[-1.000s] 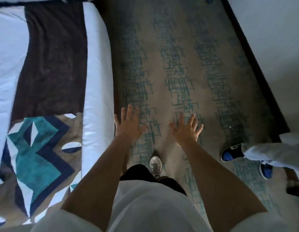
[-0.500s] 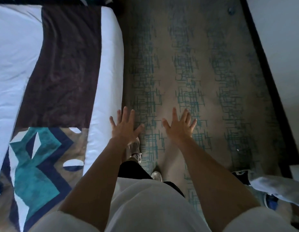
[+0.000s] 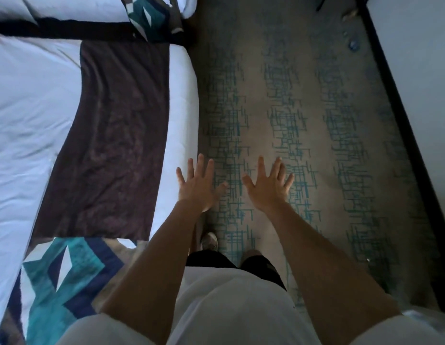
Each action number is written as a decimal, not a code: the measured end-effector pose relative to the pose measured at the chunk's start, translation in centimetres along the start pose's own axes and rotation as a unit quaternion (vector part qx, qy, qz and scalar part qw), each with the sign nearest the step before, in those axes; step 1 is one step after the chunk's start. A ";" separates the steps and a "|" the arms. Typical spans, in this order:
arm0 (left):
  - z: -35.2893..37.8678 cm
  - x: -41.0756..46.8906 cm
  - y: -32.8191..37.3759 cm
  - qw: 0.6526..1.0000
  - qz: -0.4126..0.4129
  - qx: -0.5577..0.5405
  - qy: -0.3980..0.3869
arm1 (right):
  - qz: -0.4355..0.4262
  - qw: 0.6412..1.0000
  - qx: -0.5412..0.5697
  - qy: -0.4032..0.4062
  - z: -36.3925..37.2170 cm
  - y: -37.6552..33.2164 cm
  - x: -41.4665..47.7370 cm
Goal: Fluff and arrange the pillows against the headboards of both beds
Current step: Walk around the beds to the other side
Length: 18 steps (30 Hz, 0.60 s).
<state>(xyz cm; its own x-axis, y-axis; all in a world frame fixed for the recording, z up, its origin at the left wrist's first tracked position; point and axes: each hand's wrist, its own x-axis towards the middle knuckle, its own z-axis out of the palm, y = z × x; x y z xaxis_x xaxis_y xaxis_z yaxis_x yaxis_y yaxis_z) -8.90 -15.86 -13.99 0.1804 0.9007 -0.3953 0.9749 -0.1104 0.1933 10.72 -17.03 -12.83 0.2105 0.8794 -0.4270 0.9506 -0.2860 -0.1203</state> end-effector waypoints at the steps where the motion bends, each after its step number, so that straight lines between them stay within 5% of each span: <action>1: -0.4 0.7 -0.3 1.000 -0.001 0.000 0.000 | -0.002 1.000 -0.001 0.000 -0.2 -0.5 0.8; 12: -3.8 10.2 -0.4 0.999 -0.033 0.013 -0.012 | -0.022 0.999 -0.006 -0.024 -3.0 -1.1 10.7; 18: -6.9 17.3 2.2 0.992 -0.110 -0.065 -0.012 | -0.049 0.999 0.008 -0.021 -7.4 -0.5 19.1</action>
<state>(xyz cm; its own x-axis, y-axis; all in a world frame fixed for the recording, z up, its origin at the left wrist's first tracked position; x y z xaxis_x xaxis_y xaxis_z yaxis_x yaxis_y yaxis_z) -4.51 2.37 -14.25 -0.0308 0.8866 -0.4614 0.9660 0.1451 0.2141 15.93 2.71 -14.34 0.1071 0.8867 -0.4498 0.9623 -0.2062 -0.1772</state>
